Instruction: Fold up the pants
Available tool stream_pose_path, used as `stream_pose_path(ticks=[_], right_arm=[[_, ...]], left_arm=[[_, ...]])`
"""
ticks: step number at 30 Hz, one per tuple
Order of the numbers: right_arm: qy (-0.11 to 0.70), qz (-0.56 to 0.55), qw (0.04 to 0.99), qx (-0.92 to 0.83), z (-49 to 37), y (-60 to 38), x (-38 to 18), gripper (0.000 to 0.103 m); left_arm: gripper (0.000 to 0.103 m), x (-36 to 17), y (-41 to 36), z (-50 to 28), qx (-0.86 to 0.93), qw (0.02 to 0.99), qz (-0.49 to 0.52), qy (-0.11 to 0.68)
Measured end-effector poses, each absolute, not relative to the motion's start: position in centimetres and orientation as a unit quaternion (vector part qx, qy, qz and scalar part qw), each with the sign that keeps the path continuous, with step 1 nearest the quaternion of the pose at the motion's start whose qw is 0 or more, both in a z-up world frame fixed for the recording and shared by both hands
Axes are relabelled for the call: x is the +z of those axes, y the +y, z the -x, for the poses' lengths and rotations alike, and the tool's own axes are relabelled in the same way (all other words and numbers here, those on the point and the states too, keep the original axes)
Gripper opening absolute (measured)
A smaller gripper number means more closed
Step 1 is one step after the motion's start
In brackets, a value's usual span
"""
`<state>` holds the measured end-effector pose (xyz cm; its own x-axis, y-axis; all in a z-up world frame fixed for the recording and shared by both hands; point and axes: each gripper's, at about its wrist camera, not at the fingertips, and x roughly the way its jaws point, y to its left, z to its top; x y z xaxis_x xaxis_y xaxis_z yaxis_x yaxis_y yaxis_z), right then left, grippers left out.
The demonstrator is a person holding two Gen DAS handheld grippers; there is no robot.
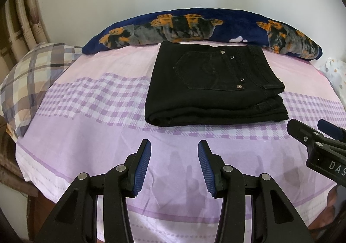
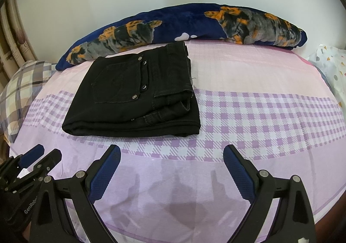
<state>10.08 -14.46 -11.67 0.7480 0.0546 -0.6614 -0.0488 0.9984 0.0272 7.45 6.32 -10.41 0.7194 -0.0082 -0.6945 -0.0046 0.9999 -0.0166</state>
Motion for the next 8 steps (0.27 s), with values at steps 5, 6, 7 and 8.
stream_pose_path(ticks=[5, 6, 7, 8], right_arm=[[0.355, -0.005, 0.934, 0.029, -10.09, -14.53, -11.68, 0.094], [0.356, -0.005, 0.934, 0.029, -10.22, -14.64, -11.60, 0.094], [0.355, -0.005, 0.934, 0.029, -10.23, -14.65, -11.59, 0.094], [0.355, -0.004, 0.934, 0.029, -10.20, -14.66, -11.61, 0.094]], left_arm=[[0.047, -10.39, 6.46, -7.64, -0.006, 0.928, 0.008, 0.373], [0.047, -10.39, 6.92, -7.74, -0.006, 0.927, 0.007, 0.374], [0.047, -10.43, 7.12, -7.91, -0.006, 0.927, 0.007, 0.374], [0.047, -10.43, 6.35, -7.56, -0.008, 0.927, 0.008, 0.374]])
